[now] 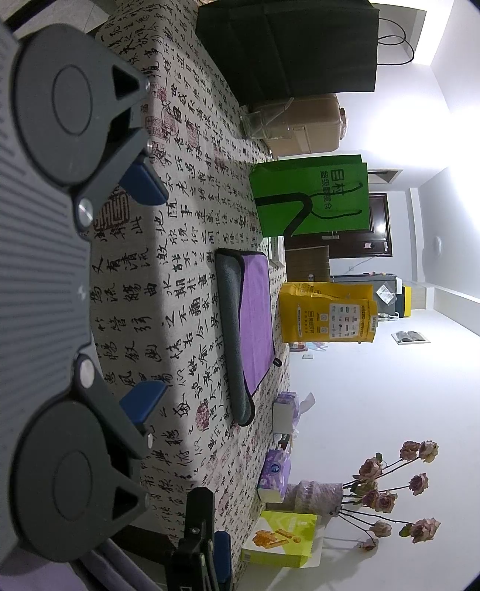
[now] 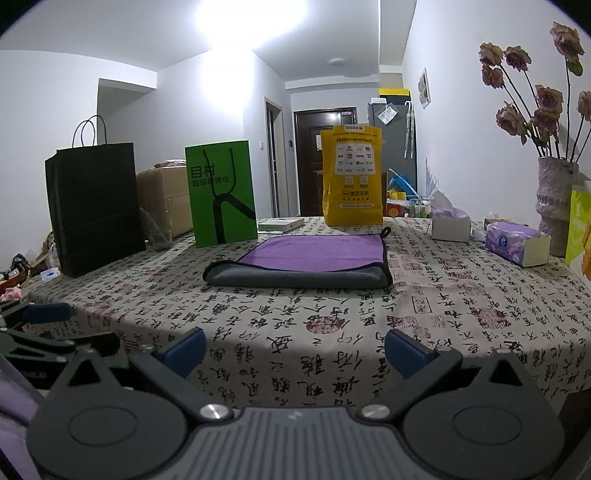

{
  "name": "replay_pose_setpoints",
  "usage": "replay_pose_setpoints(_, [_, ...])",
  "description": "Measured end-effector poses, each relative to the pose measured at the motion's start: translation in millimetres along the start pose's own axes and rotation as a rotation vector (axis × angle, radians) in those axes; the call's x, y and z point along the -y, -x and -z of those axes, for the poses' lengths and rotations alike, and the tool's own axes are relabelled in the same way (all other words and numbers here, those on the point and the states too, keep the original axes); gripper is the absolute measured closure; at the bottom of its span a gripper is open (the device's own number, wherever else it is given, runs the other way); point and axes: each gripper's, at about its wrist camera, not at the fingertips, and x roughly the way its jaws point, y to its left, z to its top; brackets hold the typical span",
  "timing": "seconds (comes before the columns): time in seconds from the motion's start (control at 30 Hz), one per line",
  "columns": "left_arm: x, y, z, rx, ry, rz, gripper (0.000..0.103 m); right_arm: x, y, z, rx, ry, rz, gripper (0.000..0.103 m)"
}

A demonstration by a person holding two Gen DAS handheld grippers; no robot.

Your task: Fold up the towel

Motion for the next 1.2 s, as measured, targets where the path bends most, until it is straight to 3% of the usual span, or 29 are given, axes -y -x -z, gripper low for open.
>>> replay_pose_setpoints(1.2, [2.3, -0.3, 0.0, -0.001, -0.014, 0.016, 0.000, 1.3, 0.1, 0.8, -0.005, -0.010, -0.002, 0.000])
